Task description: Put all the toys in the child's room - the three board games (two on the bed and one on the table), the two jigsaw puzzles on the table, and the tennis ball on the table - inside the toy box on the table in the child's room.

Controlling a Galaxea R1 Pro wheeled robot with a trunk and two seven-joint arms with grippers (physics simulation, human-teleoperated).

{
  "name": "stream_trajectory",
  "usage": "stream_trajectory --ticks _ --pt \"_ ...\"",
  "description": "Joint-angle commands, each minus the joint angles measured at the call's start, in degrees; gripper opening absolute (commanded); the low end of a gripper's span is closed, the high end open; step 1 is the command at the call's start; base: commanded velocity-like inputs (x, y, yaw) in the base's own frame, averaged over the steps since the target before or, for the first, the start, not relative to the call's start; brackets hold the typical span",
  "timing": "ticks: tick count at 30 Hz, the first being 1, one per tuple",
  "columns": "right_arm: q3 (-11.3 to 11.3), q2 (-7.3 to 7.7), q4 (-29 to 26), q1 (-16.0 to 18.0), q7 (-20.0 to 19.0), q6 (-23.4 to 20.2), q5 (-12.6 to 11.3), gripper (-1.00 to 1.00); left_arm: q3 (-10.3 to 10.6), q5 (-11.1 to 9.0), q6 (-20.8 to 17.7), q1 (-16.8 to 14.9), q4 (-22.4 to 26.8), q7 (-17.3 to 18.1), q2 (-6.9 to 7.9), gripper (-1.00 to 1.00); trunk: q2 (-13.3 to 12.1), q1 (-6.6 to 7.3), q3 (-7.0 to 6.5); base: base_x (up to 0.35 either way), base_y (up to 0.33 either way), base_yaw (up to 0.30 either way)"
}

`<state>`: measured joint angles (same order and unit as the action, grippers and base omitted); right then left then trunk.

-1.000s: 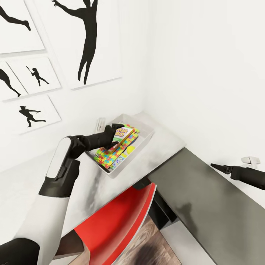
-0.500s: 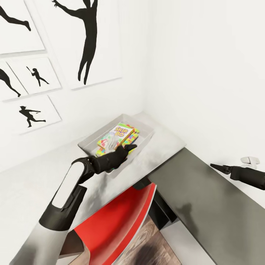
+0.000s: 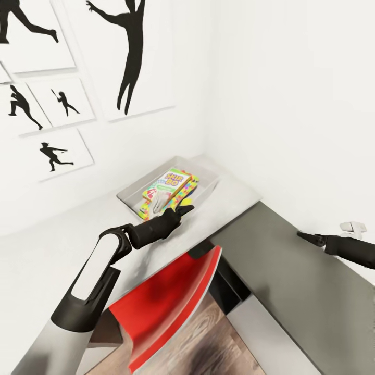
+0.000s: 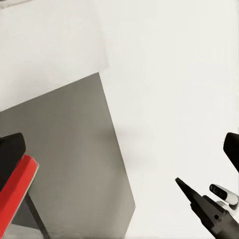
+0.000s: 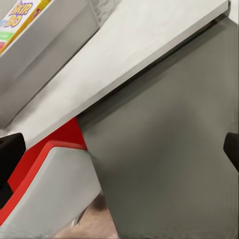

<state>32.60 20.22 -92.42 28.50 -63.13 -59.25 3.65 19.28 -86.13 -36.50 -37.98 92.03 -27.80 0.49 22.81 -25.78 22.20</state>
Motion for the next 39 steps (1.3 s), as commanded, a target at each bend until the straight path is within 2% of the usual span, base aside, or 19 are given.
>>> stream_trajectory --ticks 1,8,14,25,29,39 --pt "0.05 0.00 -0.04 0.07 -0.46 -0.40 0.38 1.00 0.05 -0.56 0.06 -0.03 0.07 -0.41 0.07 1.00 0.11 0.00 0.10 -0.278 0.096 0.000" --pt "-0.07 0.00 -0.04 0.07 -0.43 -0.56 0.39 1.00 -0.20 -0.46 0.04 0.11 0.08 0.06 0.32 1.00 0.11 0.00 -0.15 -0.246 0.095 0.000" --pt "-0.14 0.00 -0.04 0.07 -0.38 -0.66 0.39 1.00 -0.94 -0.55 0.03 0.23 0.08 0.68 0.97 1.00 0.11 0.00 -0.63 -0.074 0.030 0.000" --pt "-0.16 0.00 -0.04 0.07 -0.33 -0.69 0.39 1.00 -1.54 -0.61 0.07 1.43 0.08 5.54 2.47 1.00 0.11 0.00 -1.63 -0.014 0.006 0.000" --pt "-0.16 0.00 -0.04 0.07 -0.33 -0.69 0.39 1.00 -2.98 -0.62 0.05 2.39 0.08 8.64 3.17 1.00 0.11 0.00 -2.00 -0.003 0.001 0.000" --pt "-0.21 0.00 -0.04 0.07 -0.33 -0.67 0.39 1.00 -4.32 -0.62 0.03 3.60 0.08 11.90 3.80 1.00 0.11 0.00 -2.94 -0.001 0.000 0.000"
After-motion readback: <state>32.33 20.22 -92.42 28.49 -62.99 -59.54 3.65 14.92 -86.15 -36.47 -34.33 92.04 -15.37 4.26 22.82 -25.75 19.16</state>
